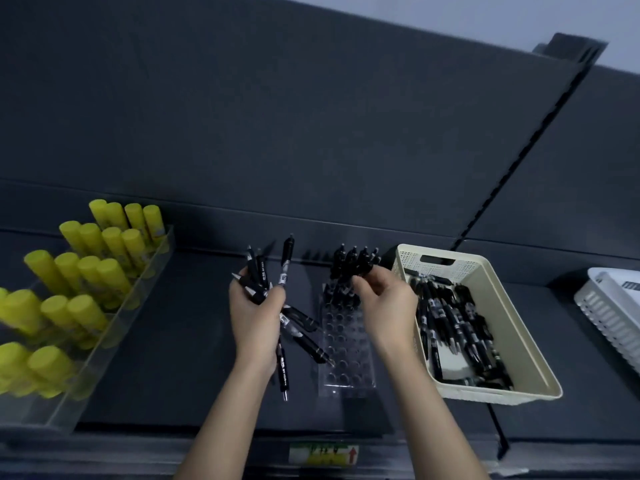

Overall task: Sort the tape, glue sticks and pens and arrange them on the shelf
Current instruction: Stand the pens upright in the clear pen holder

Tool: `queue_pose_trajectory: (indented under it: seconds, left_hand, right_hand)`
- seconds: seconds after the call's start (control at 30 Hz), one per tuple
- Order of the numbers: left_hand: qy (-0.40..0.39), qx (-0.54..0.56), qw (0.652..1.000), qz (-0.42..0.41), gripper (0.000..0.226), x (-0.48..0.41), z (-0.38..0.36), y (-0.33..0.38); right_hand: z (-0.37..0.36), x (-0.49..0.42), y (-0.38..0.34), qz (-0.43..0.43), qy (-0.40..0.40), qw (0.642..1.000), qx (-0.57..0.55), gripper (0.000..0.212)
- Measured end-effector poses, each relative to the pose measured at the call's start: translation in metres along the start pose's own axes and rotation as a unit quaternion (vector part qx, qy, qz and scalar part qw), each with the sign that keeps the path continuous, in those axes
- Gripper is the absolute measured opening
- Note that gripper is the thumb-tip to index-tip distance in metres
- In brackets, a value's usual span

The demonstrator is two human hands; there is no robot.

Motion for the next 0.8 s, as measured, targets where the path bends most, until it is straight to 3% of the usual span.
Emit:
queue_pose_trajectory:
  seconds: [0.37, 0.8]
  left_hand:
    - [-0.018, 0.041, 0.997, 0.065, 0.027, -0.008, 0.000, -0.017]
    - [-0.071, 0.031, 0.994, 0.073, 0.025, -0.010, -0.001, -0.020]
  right_hand:
    - [-0.033, 0.003, 0.008, -0.001, -0.065, 0.989, 0.132, 0.019]
    - [-0.036, 0.003, 0.010, -0.017, -0.073, 0.988, 0.135, 0.017]
Point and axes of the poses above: each hand's wrist, its own x-axis away from the middle knuckle, its own z-axis out of the back of the hand, y = z × x, the point moved 8 cm from there along -x, towards the middle knuckle, and after that the axes turned 4 degrees about -x, right-handed, at the moved point
